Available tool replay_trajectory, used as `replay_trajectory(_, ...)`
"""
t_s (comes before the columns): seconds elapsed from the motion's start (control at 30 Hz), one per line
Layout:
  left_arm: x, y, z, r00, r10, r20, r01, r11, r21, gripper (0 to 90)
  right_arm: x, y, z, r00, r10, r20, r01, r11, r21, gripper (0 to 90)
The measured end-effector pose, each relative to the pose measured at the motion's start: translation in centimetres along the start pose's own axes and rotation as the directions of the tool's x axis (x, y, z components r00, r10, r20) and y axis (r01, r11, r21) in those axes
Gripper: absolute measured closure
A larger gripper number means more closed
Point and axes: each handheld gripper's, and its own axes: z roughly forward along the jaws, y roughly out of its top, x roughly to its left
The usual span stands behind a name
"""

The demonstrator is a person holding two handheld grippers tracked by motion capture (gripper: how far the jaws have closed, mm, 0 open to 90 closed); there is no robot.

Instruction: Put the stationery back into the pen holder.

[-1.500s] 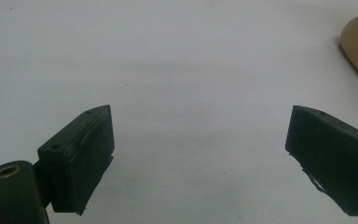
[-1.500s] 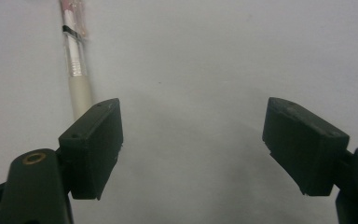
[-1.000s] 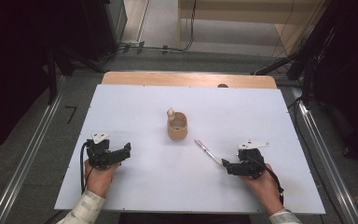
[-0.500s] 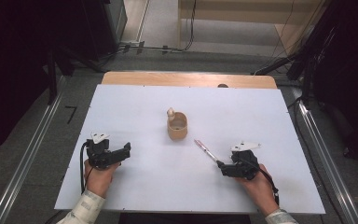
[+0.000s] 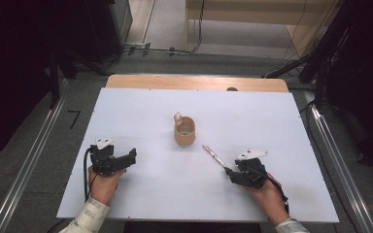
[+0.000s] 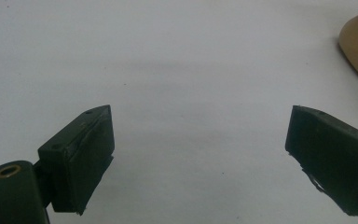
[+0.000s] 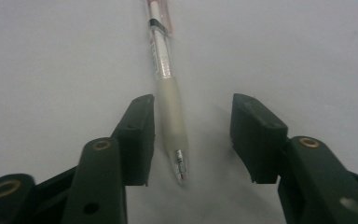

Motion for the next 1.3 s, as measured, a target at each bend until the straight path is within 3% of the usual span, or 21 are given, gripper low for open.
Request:
replay_trajectory(0.37,0.01,-0.02,-0.01,1.0,0.004,0.0,-0.004,1.0,0.004,8.5,0.32,0.07,0.07,0.9993,-0.018,-0.033,0.018,1.0,0.001,75.2)
replay_trajectory(0.67,-0.04,-0.05,0.03,1.0,0.005,0.002,-0.005,1.0,0.005,8.5,0.47,0.05,0.1,0.9991,-0.025,-0.034,0.026,1.0,0.01,78.1)
replay_trajectory(1.3,-0.04,0.01,-0.11,1.0,-0.001,0.008,0.001,1.0,-0.003,8.6,-0.1,0.2,-0.17,0.9985,0.004,-0.055,-0.004,1.0,0.006,78.7)
